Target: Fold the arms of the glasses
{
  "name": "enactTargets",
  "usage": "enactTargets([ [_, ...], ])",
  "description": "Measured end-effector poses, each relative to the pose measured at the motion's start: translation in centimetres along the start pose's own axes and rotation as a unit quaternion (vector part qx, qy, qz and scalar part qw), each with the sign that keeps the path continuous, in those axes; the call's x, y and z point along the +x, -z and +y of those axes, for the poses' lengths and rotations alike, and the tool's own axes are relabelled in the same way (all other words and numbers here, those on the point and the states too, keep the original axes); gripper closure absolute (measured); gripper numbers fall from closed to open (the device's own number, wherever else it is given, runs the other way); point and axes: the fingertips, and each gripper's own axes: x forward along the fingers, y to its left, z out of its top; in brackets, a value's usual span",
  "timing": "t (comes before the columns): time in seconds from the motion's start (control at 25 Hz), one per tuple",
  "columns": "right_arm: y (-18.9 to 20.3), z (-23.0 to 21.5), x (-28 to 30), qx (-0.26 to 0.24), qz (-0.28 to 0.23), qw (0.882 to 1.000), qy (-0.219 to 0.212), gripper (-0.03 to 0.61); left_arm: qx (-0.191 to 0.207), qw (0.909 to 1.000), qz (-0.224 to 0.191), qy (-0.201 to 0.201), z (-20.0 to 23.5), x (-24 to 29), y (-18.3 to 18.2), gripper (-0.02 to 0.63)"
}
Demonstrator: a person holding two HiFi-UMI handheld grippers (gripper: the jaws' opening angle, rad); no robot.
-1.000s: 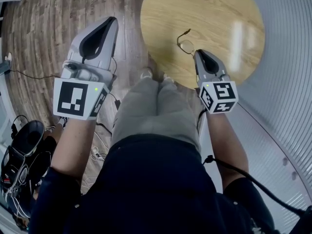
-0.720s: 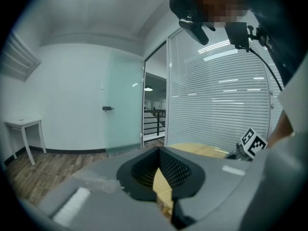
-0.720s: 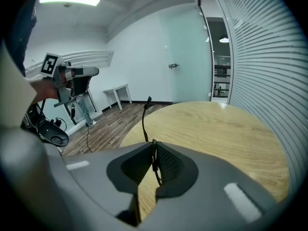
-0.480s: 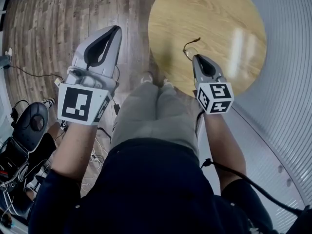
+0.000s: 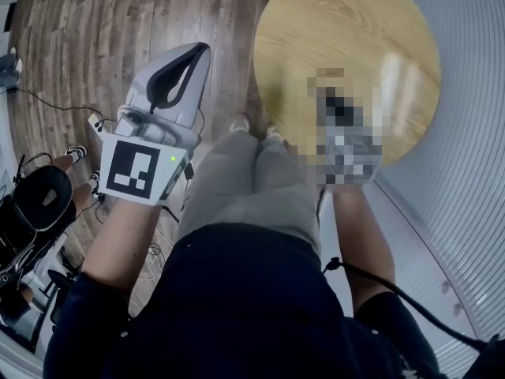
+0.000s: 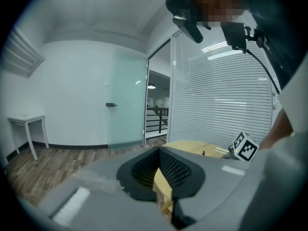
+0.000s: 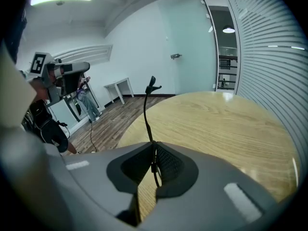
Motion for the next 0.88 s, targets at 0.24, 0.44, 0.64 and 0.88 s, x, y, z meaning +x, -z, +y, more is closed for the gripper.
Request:
enactTargets([
  [0.24, 0.8, 0.1, 1.6, -0.006, 0.021, 1.000, -0.006, 0.548, -0.007, 0.9997, 0.004, -0.024, 1.2, -1.0, 0.7, 0.612],
  [0.44, 1.4, -0.1, 2.7, -0.015, 0.033, 0.999, 0.000, 0.548, -0.008, 0.9991, 0.016, -0.037, 1.9, -1.8, 1.7, 0.612],
  [0.64, 1.5, -0.1, 3.3, -0.019, 0.049, 0.999, 0.005, 0.544, -0.010, 0.9988, 0.011, -0.046, 2.5, -1.9, 1.3, 0.612],
  [0.88, 1.0, 0.4, 3.0, -0.022, 0.041, 0.999, 0.003, 0.520, -0.010, 0.9987, 0.000, -0.049, 2.4, -2.1, 0.6, 0.612],
])
